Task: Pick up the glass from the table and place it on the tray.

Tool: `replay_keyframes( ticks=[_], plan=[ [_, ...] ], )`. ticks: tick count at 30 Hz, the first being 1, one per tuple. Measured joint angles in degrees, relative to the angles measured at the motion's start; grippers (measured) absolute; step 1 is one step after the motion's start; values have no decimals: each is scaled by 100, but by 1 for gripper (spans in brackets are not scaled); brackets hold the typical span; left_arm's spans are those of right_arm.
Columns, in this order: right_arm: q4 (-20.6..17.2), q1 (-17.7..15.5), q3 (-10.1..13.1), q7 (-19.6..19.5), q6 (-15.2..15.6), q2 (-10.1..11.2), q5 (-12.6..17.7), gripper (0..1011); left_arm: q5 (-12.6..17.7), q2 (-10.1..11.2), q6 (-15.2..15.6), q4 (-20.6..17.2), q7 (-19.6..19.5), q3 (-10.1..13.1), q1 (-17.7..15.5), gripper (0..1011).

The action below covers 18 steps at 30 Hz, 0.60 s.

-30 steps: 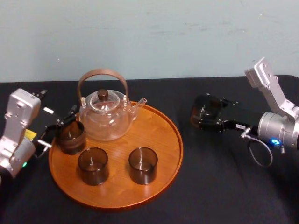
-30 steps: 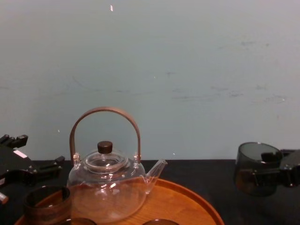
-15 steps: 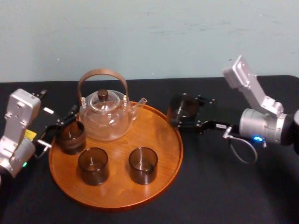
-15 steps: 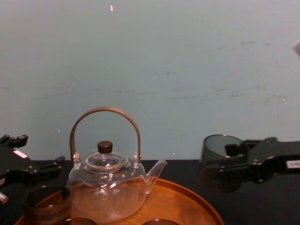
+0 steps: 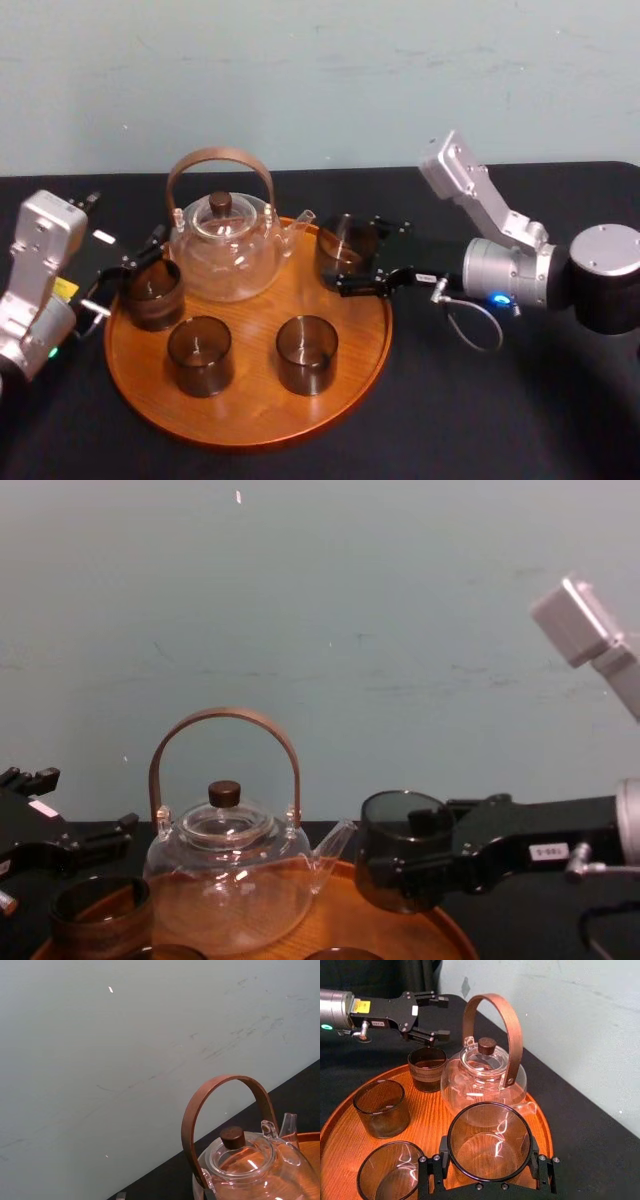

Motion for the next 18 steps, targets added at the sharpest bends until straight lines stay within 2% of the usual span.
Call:
replay_keyframes(
  ticks=[12, 18],
  plan=[
    [750, 268, -197, 42, -122, -336, -102, 904, 0, 0, 0, 0, 0, 0, 0, 1001],
    [976, 322, -227, 50, -160, -417, -148, 904, 0, 0, 0, 0, 0, 0, 0, 1001]
  ],
)
